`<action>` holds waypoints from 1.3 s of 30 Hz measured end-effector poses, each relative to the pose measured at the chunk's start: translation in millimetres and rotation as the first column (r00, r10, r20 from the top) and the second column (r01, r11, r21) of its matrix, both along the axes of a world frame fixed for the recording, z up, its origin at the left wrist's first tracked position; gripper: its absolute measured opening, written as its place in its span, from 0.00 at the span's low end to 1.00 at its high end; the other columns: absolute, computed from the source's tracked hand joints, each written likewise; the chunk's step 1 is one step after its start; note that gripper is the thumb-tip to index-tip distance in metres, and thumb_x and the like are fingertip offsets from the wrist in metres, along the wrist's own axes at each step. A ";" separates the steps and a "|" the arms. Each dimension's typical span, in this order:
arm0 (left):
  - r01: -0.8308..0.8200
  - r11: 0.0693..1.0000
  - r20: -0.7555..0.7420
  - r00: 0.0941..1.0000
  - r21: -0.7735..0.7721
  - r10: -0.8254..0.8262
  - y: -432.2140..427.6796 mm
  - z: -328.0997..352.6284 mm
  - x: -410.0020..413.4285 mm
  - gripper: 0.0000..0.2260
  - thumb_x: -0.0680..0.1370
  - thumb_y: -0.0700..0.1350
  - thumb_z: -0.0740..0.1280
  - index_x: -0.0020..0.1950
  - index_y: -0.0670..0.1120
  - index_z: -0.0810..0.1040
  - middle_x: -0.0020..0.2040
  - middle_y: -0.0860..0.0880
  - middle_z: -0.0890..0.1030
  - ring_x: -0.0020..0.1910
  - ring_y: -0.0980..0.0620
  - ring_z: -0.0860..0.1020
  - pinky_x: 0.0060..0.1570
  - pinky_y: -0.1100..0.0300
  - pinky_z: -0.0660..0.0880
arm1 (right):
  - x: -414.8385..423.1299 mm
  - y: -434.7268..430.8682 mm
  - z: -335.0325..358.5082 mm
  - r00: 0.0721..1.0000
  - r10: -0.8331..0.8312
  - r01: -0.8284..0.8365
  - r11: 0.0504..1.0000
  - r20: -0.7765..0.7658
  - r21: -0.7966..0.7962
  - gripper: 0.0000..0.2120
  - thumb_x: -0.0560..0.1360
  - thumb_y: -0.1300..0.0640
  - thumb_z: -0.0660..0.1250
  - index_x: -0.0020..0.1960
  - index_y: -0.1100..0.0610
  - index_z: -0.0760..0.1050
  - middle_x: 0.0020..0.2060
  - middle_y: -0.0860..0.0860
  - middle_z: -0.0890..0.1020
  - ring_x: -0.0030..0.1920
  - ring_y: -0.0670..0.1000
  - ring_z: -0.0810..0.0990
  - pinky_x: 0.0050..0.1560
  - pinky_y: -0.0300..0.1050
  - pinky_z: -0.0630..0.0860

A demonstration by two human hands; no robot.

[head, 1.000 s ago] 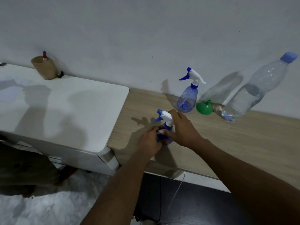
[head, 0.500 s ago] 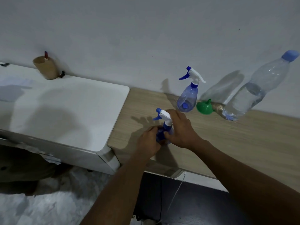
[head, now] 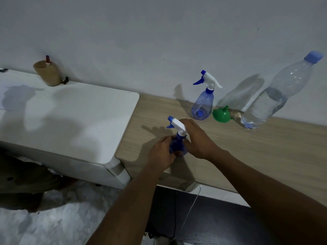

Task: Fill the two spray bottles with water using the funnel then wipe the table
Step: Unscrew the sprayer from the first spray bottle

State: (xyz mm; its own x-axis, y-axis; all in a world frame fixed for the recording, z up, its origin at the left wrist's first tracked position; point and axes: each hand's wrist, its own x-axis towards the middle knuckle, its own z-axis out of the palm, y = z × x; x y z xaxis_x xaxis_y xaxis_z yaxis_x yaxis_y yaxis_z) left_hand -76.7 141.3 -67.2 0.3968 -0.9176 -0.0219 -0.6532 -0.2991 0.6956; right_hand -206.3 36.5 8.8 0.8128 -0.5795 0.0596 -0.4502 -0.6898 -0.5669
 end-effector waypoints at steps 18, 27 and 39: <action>0.002 0.999 0.001 1.000 -0.053 -0.002 -2.7 3.4 -6.4 0.26 0.70 0.55 0.76 0.66 0.52 0.75 0.58 0.50 0.81 0.55 0.48 0.79 0.52 0.56 0.74 | -42.9 -49.8 122.3 0.985 -0.169 0.156 0.952 0.028 0.262 0.09 0.79 0.57 0.69 0.57 0.59 0.76 0.45 0.51 0.82 0.42 0.46 0.81 0.41 0.36 0.76; 0.010 0.999 -0.034 0.999 -0.045 -0.012 -7.0 2.4 -9.2 0.29 0.69 0.56 0.77 0.67 0.51 0.74 0.58 0.50 0.80 0.55 0.47 0.79 0.54 0.49 0.77 | -91.9 -61.3 30.1 0.948 -0.315 0.296 0.924 -0.041 -0.244 0.14 0.76 0.60 0.69 0.61 0.57 0.79 0.52 0.59 0.78 0.49 0.61 0.79 0.47 0.45 0.70; 0.011 0.999 -0.042 0.999 -0.032 -0.013 -18.7 1.3 -13.4 0.29 0.69 0.56 0.77 0.68 0.51 0.74 0.59 0.51 0.80 0.56 0.50 0.79 0.57 0.48 0.77 | -118.7 -20.9 -62.3 0.879 -0.236 0.160 0.964 -0.413 -0.211 0.36 0.73 0.49 0.70 0.77 0.51 0.61 0.77 0.56 0.61 0.77 0.58 0.59 0.73 0.59 0.61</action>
State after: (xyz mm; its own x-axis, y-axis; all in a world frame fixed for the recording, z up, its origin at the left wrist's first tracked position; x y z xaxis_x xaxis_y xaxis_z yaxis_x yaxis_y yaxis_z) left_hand -90.1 122.7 -65.8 0.3851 -0.9228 -0.0095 -0.6263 -0.2689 0.7317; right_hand -325.0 15.6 -53.5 0.6488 -0.7438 -0.1606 -0.7605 -0.6266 -0.1706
